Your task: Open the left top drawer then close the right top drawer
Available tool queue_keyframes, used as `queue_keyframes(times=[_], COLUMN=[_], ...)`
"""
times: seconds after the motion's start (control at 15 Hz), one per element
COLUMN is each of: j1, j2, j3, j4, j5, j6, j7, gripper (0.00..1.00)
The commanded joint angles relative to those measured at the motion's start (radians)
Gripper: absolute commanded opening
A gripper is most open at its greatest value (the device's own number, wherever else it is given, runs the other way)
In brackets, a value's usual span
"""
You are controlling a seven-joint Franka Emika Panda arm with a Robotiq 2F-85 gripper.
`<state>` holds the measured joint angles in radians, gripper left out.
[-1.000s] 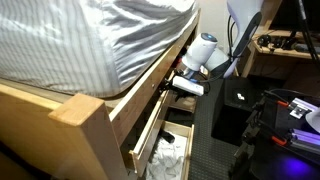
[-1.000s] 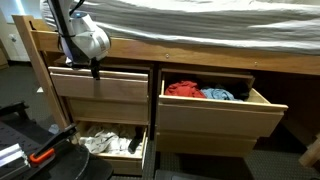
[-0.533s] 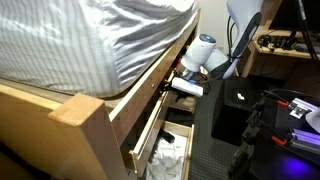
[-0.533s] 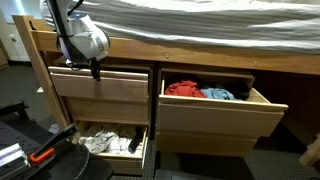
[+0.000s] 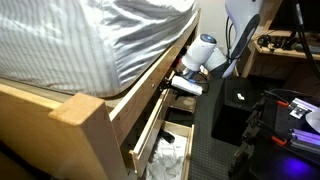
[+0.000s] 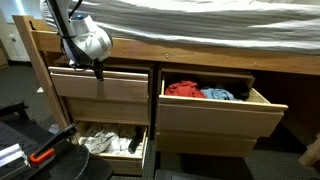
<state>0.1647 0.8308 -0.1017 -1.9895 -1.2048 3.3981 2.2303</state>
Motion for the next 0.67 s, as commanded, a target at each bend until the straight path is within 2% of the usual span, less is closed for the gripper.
queue_keyframes(times=[0.0, 0.07, 0.2, 0.27, 0.33, 0.4, 0.53, 0.6], j1=[0.047, 0.084, 0.111, -0.006, -0.006, -0.085, -0.2, -0.262], j2=[0.009, 0.018, 0.025, -0.011, -0.017, -0.047, -0.073, -0.08], j3=[-0.049, -0.087, -0.112, 0.033, 0.022, 0.11, 0.221, 0.284], j4=[-0.001, 0.0, 0.0, -0.072, -0.068, -0.114, -0.179, -0.217], j5=[0.041, 0.076, 0.097, 0.197, 0.005, -0.033, -0.098, -0.095], j6=[0.026, 0.045, 0.052, -0.022, -0.043, -0.082, -0.137, -0.185], j7=[0.001, 0.001, 0.002, -0.198, -0.03, -0.082, -0.127, -0.158], gripper=[1.0, 1.0, 1.0, 1.0, 1.0, 1.0, 1.0, 1.0])
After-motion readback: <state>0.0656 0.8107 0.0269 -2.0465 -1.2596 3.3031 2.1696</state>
